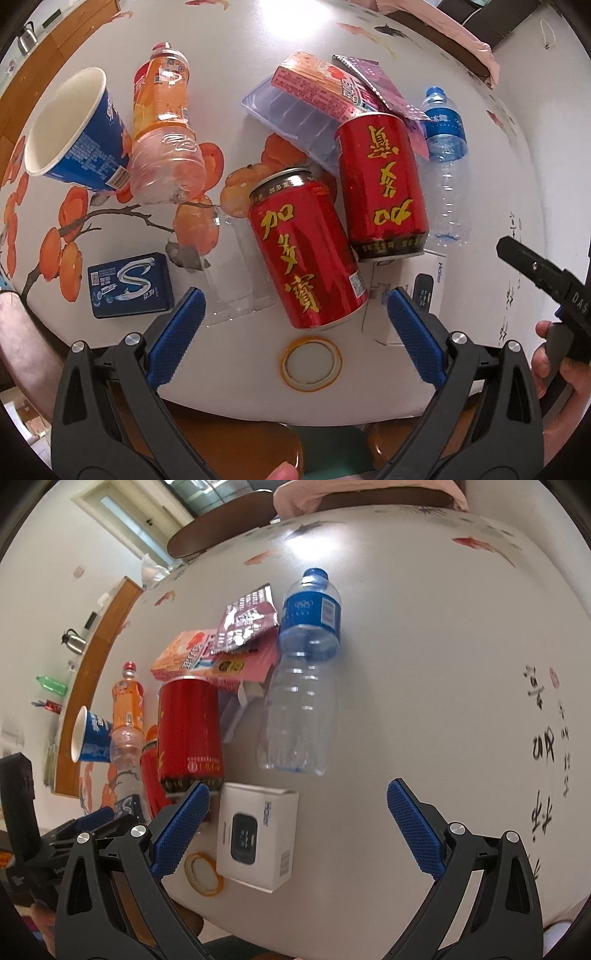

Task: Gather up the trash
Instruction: 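Grasp the red can with the left tool while the right tool grasps the water bottle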

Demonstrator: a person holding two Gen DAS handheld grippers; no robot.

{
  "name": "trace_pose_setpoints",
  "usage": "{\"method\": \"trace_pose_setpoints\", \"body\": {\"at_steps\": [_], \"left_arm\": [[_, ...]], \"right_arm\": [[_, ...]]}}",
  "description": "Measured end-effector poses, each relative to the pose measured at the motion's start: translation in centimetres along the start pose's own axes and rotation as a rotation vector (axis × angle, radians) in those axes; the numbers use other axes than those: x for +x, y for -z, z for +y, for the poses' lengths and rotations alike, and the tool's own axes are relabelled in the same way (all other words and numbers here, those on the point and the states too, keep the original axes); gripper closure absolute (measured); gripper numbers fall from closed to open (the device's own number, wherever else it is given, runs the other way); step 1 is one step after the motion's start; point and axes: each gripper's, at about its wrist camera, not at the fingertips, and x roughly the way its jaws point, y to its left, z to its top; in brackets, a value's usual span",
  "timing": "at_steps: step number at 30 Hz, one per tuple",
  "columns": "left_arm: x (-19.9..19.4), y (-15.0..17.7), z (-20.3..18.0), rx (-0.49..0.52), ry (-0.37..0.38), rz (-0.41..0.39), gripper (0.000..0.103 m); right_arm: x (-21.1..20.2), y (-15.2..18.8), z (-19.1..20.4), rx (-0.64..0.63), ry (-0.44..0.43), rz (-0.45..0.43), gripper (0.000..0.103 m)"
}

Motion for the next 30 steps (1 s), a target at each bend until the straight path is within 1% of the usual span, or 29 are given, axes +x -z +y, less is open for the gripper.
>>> {"method": "trace_pose_setpoints", "body": {"at_steps": [9,16,20,22,23,26,30], "left_arm": [[0.2,-0.7,0.5,-0.065,-0.025,-0.001,0.007],[1.6,-1.6,0.9,-0.128,0.0,0.025,0.007],[3.1,-2.2,1.2,-0.158,-0.001,0.048,0.008],[4.3,-2.4,1.6,-0.193,0.021,0.077,0.011],[4.6,-2.5,1.6,-0.206,0.026,0.084,0.013],[5.7,-2.7,1.6,-0.228,0.04,0.111,0.013],[6.2,-3.3,0.7,-0.196,-0.003,0.101,0.013]], "right_arm": [[1.8,-1.9,-0.1,-0.05,-0.017,0.049,0.008],[3.7,-4.1,0.0,-0.064,-0.034,0.083,0.008],[5.5,-5.2,-0.3,-0.038,-0.033,0.114,0.008],[6.5,-5.8,-0.6,-0.017,-0.04,0.133,0.019],[7.1,-6.1,-0.8,0.002,-0.045,0.152,0.027],[8.2,-6.7,-1.2,0.041,-0.042,0.171,0.027],[9.4,-7.4,-1.2,0.047,-0.04,0.195,0.026]]}}
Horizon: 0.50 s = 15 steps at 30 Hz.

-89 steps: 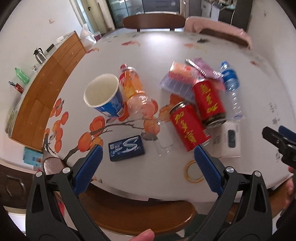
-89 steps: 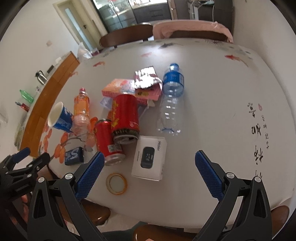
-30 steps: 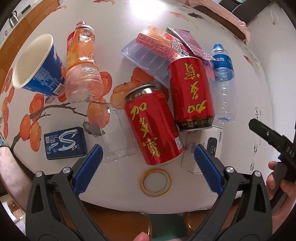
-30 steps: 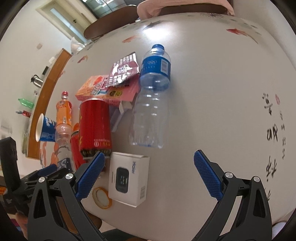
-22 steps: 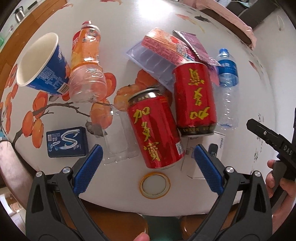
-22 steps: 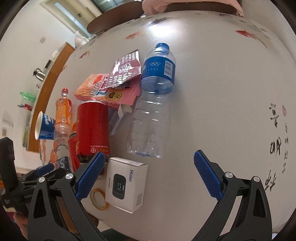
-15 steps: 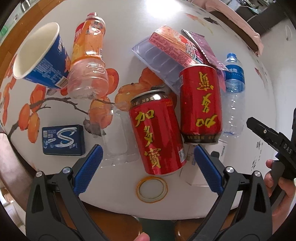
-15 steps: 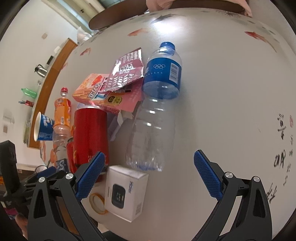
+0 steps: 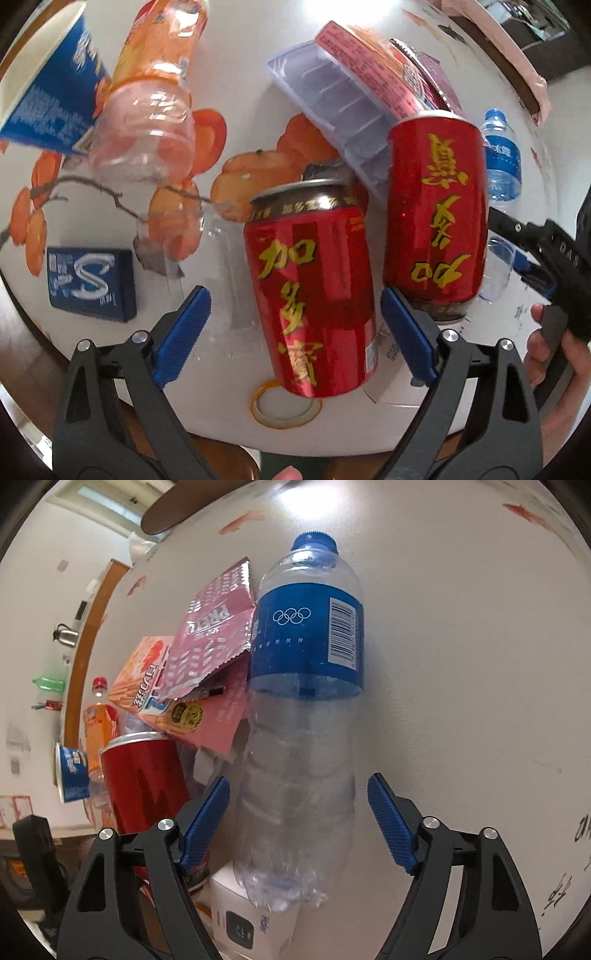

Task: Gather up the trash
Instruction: 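Grasp the red can with the left tool while the right tool grasps the water bottle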

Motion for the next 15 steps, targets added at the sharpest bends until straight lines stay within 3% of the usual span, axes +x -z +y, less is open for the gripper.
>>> {"method": "trace_pose_setpoints", "body": {"at_steps": [3,6,8,10,15], "left_arm": [[0.3,-0.2,-0.7,0.014,-0.035,0.0,0.013],[0.4,-0.3,-1.7,0.042,-0.07,-0.009,0.017],[0.2,-0.5,-2.3,0.059,-0.072,-0.016,0.026],[0.5,-0.5,-3.2,0.065,-0.038,0.0,0.036],[0.9,-0.4,-2.8,0.024,0.009,0.007,0.036]], "right_arm": [[0.8,-0.3,0.2,-0.013,0.016,0.018,0.025],[0.8,-0.5,0.3,-0.029,0.029,0.008,0.041],[0.8,-0.7,0.0,-0.021,0.011,0.012,0.042],[0.7,-0.6,-0.2,-0.018,0.005,0.011,0.042],[0.2,-0.2,-0.5,-0.001,-0.016,0.006,0.043]]}}
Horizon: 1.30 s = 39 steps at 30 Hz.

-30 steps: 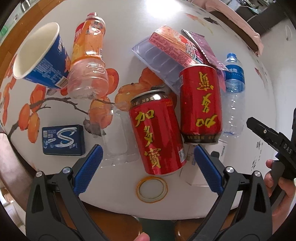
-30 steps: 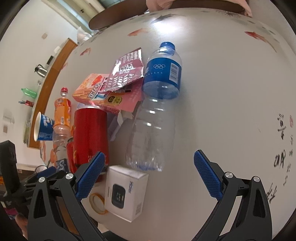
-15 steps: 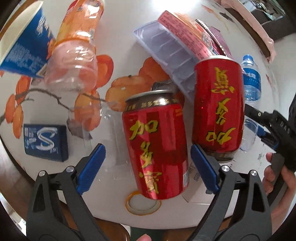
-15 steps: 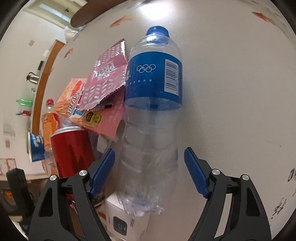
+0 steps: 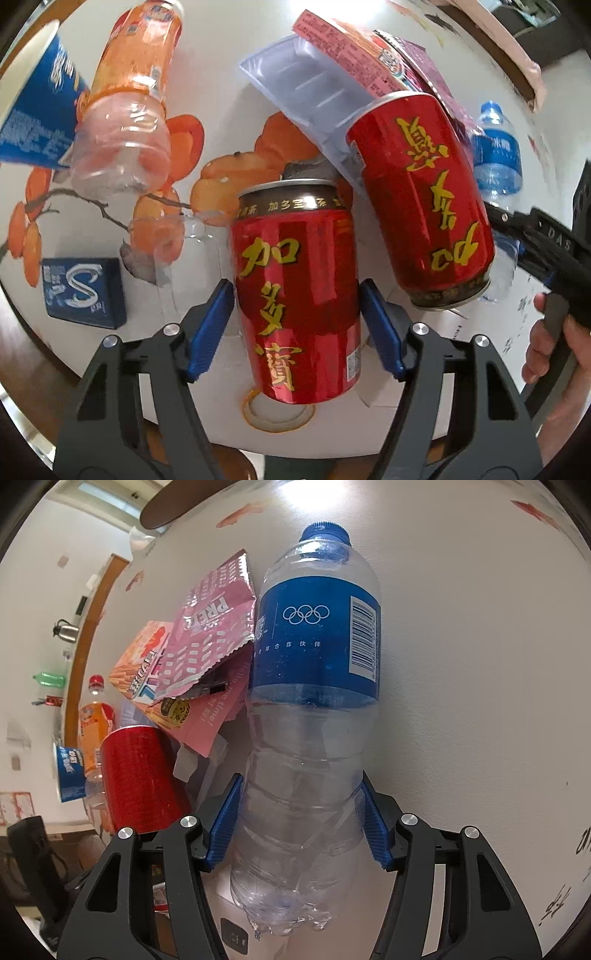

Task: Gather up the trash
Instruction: 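Grasp the red can with the left tool while the right tool grasps the water bottle, then lift the red can and water bottle and carry both over the grey bin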

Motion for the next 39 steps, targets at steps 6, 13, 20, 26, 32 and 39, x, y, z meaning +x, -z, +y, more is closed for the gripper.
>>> {"method": "trace_pose_setpoints", "body": {"at_steps": [6,13,20,26,32,39], "left_arm": [[-0.3,0.3,0.7,-0.026,0.018,-0.012,0.04],[-1.0,1.9,1.9,-0.047,0.037,-0.032,0.044],[0.0,2.3,2.8,-0.053,0.028,0.016,0.035],[2.0,2.0,2.0,-0.057,0.019,0.042,0.035],[0.9,2.0,0.8,-0.055,0.0,0.022,0.04],[-2.2,2.7,2.6,-0.091,0.084,-0.003,0.04]], "right_arm": [[-1.0,0.6,-0.4,0.0,-0.028,-0.009,0.044],[-1.7,0.9,-0.2,-0.018,-0.025,-0.009,0.044],[-0.8,1.4,0.3,-0.032,-0.027,0.017,0.043],[-0.2,1.4,0.3,-0.034,-0.039,0.039,0.043],[-0.9,1.3,-0.3,-0.02,-0.081,0.03,0.045],[-2.0,1.2,-0.6,-0.017,-0.101,0.011,0.044]]}}
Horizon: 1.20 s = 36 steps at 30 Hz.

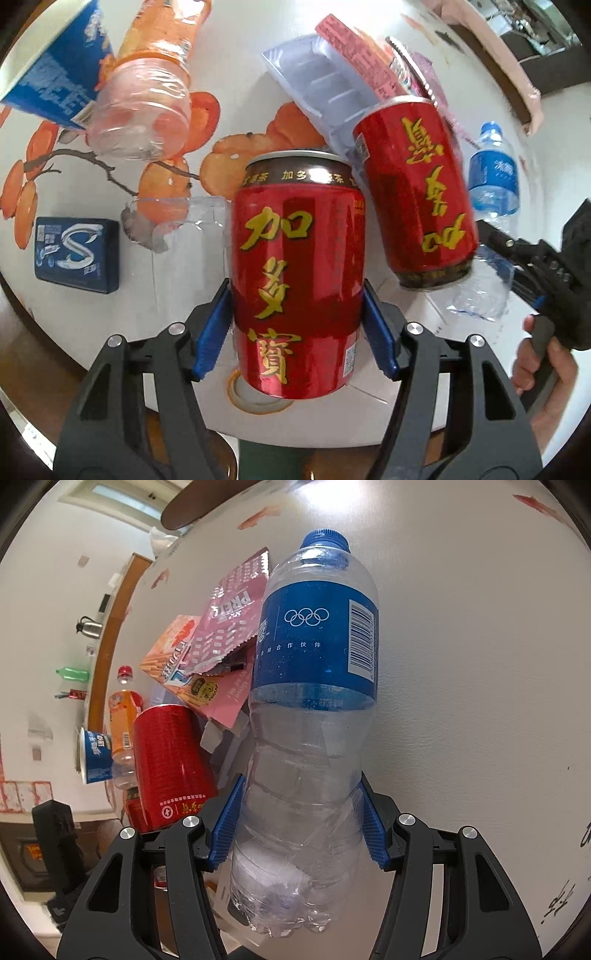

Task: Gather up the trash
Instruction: 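Lift the red can and water bottle and carry both over the grey bin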

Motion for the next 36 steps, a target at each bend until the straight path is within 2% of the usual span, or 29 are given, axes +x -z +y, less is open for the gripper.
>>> {"method": "trace_pose_setpoints", "body": {"at_steps": [12,22,28,32,36], "left_arm": [[-8.0,-0.1,4.8,-0.07,0.19,-0.12,0.04],[-12.8,1.1,6.7,-0.076,0.259,-0.202,0.04],[-15.8,2.9,7.6,-0.083,0.27,-0.263,0.04],[-18.5,4.9,9.7,-0.098,0.28,-0.321,0.04],[-21.1,7.3,13.0,-0.127,0.304,-0.382,0.04]], "right_arm": [[-2.3,0.3,0.2,-0.012,-0.039,-0.039,0.044],[-7.0,1.2,1.9,-0.081,-0.075,-0.112,0.044],[-9.5,2.9,6.2,-0.191,-0.134,-0.133,0.044],[-9.8,4.7,10.8,-0.28,-0.194,-0.111,0.044],[-8.9,7.8,17.1,-0.403,-0.25,-0.064,0.044]]}}
